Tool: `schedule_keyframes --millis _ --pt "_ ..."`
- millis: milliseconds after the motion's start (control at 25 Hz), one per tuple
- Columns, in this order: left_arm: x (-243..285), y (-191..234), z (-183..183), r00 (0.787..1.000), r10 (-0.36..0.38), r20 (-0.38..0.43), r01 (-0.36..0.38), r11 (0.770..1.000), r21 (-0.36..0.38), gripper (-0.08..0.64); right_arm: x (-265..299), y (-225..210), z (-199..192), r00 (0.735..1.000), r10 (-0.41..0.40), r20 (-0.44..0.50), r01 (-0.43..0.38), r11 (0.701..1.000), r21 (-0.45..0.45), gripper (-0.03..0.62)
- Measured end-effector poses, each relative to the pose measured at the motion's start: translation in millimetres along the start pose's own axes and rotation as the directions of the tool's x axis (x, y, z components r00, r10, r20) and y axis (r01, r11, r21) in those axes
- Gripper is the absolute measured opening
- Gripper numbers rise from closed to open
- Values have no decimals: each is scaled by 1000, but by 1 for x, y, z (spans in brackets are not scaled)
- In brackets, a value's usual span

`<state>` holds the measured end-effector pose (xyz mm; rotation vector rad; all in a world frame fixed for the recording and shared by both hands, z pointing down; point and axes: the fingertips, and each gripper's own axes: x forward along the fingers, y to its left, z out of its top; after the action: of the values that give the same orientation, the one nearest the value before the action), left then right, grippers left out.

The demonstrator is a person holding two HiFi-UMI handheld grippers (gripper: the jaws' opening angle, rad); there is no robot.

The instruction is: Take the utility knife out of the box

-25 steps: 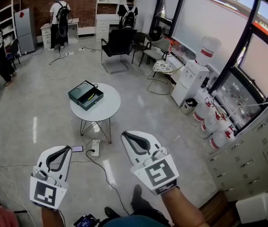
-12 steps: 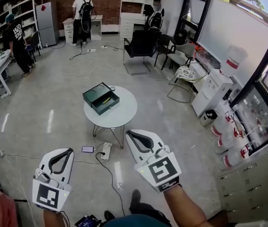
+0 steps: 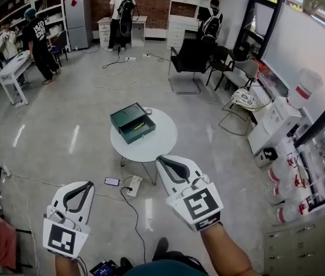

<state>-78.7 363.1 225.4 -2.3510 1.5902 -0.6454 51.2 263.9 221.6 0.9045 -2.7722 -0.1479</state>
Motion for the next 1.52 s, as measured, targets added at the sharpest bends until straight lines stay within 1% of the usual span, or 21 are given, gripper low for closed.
schedule_keyframes --millis 240,440,640,840,1000,1160,1320,1520 --pt "31 -16 14 1000 9 -29 -8 999 36 20 -3 -37 -14 1000 24 18 -25 999 32 38" --pt "58 -28 21 1000 0 -31 0 1000 24 20 -10 -66 -30 1000 14 12 -14 998 55 38" --pt "99 -29 25 999 -48 -7 49 999 13 20 -13 -100 -43 999 -45 -10 45 996 73 38" --pt "148 -24 23 990 -140 35 139 990 24 20 -9 -131 -58 990 -131 -52 135 987 84 38" --pt "187 -4 21 977 -198 77 197 980 21 20 5 -154 -61 976 -202 -76 208 975 81 38" --pt "222 34 24 959 -261 114 258 965 44 20 32 -172 -50 957 -272 -97 281 956 87 38" --pt "248 76 17 947 -297 122 293 955 45 20 65 -182 -38 942 -318 -111 328 940 91 38" --pt "277 114 -1 932 -337 132 333 942 47 20 101 -191 -36 922 -364 -134 377 921 93 38"
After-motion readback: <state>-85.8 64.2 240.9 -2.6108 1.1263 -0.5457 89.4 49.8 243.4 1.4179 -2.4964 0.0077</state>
